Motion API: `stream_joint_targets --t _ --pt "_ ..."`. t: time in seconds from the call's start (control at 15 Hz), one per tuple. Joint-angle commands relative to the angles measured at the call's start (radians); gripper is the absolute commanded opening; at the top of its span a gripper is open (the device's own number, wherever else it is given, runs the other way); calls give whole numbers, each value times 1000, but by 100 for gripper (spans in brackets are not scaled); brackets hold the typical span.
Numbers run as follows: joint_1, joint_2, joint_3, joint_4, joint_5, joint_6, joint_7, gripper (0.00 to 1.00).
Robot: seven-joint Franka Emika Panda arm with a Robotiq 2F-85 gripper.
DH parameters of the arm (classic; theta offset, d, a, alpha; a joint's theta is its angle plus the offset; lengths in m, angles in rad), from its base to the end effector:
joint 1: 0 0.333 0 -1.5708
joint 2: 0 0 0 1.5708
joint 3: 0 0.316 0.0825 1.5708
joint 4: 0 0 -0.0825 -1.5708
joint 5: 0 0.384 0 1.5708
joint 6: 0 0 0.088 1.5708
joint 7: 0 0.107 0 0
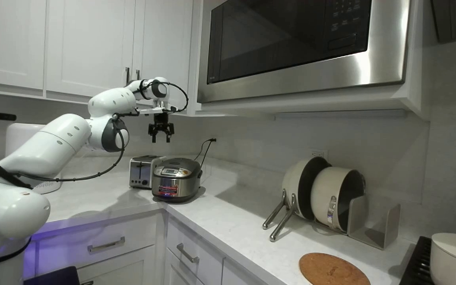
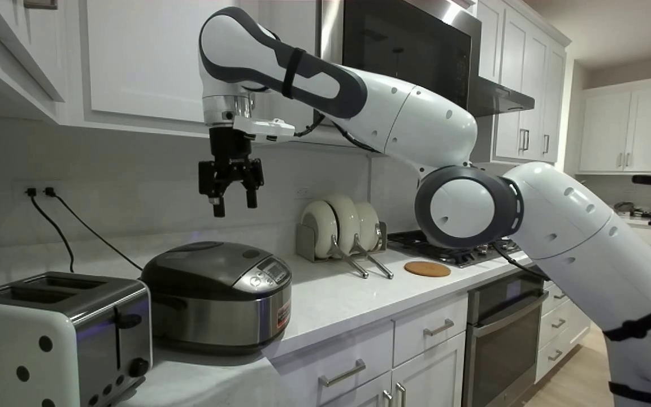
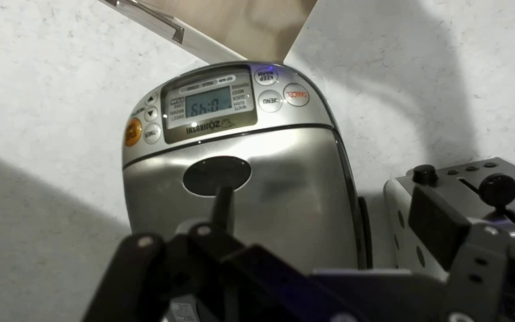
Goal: Close the microwave door, close the rice cooker, push the lever on the toaster downwards
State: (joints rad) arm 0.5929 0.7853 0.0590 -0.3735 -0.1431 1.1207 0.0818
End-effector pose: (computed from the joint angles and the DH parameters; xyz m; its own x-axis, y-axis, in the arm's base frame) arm 0.5690 0.3803 0.6180 0.8808 0.4726 -0.0283 0.4731 -0.8762 0.0919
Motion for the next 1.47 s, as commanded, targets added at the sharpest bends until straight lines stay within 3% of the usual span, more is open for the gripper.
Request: stream_joint_targets --t 0.0,0.53,1.13,1.4 --pt "17 4 17 17 33 6 -18 100" --pt "39 -24 76 -9 115 57 -27 100" --pt "60 -20 52 -1 96 286 11 100" --pt "61 -37 50 -21 89 272 -14 100"
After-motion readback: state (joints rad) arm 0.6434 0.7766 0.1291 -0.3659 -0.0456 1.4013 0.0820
